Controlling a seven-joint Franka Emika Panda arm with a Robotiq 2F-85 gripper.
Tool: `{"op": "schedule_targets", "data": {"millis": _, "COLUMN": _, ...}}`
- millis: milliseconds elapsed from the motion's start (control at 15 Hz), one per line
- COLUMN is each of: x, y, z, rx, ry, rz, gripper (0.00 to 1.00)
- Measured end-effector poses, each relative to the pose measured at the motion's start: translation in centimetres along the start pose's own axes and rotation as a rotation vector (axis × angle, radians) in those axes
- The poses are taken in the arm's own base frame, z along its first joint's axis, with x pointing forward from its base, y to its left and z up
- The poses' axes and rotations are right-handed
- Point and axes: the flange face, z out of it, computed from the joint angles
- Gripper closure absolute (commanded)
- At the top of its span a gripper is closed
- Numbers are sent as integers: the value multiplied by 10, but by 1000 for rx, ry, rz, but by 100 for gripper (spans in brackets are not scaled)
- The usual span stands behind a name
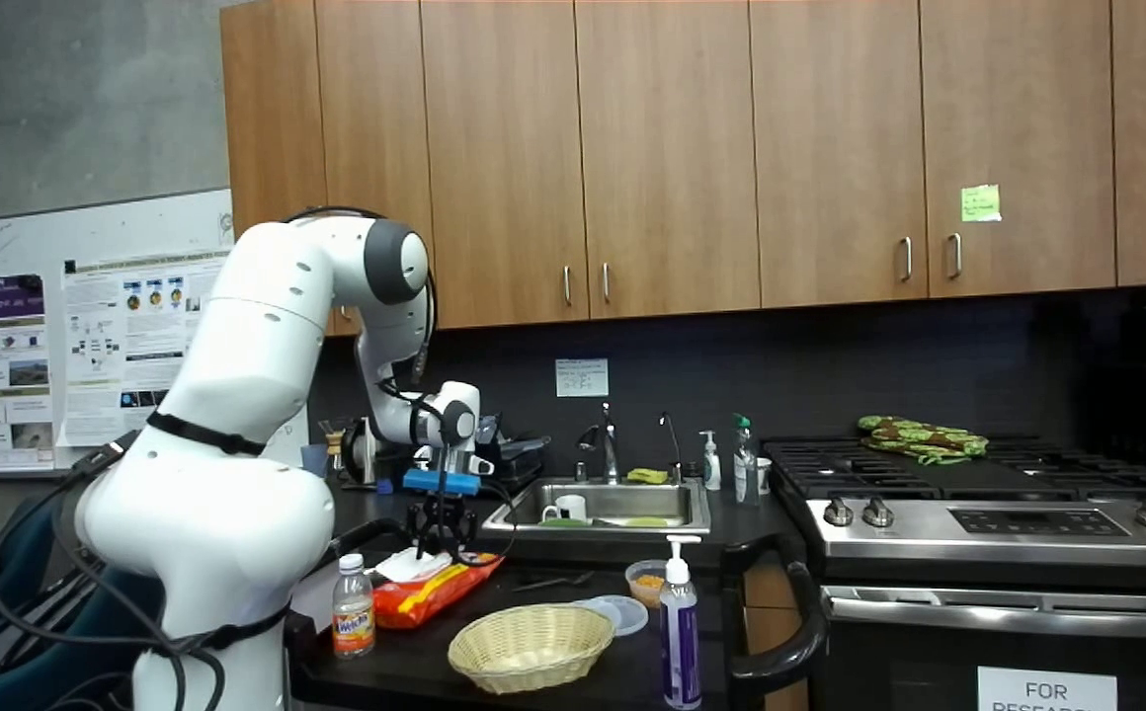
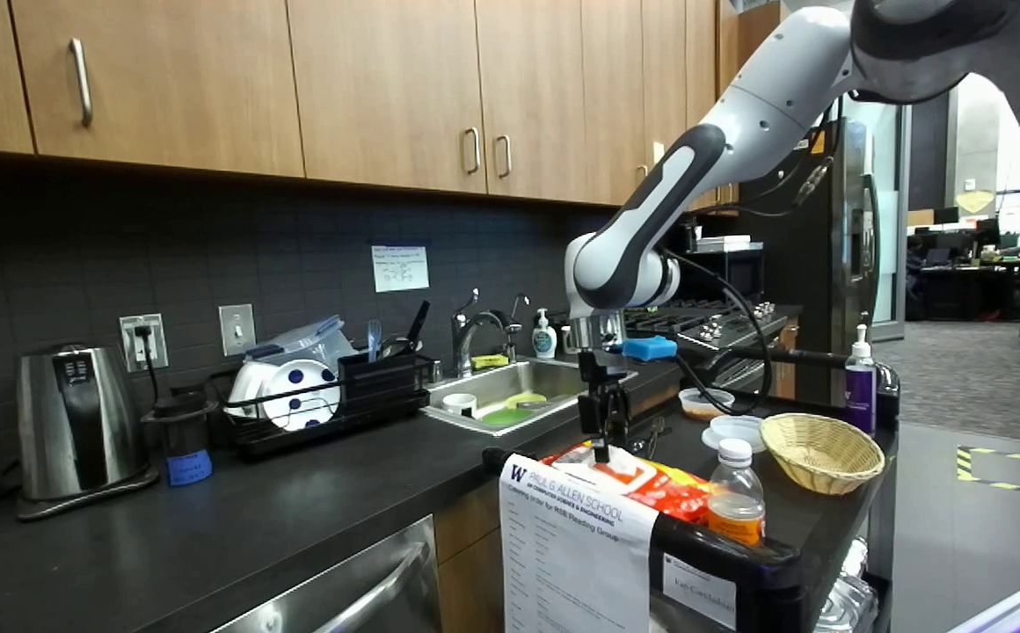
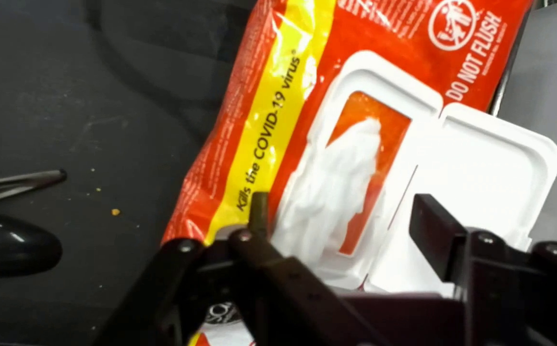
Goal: Pick up one wet wipe from the orange packet of wet wipes and wipe the kitchen counter
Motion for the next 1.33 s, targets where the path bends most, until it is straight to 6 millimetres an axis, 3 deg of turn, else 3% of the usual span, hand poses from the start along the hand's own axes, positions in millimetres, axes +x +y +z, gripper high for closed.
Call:
{"op": "schedule_targets", "data": {"millis": 333, "x": 5, "y": 6, "z": 1, "rx": -12, "ry": 0, "rz": -1, "gripper": 94}}
{"op": "schedule_targets", "data": {"millis": 467, "x": 7, "y": 7, "z": -3, "rx": -14, "ry": 6, "rz": 1, "gripper": 100}}
{"op": "schedule_targets", "data": {"millis": 1267, "x": -6, "y": -4, "z": -52, "rx": -20, "ry": -47, "rz": -9, "gripper": 98}}
{"op": "schedule_targets", "data": {"millis": 1333, "x": -7, "y": -5, "z": -54, "rx": -20, "ry": -54, "rz": -9, "gripper": 68}}
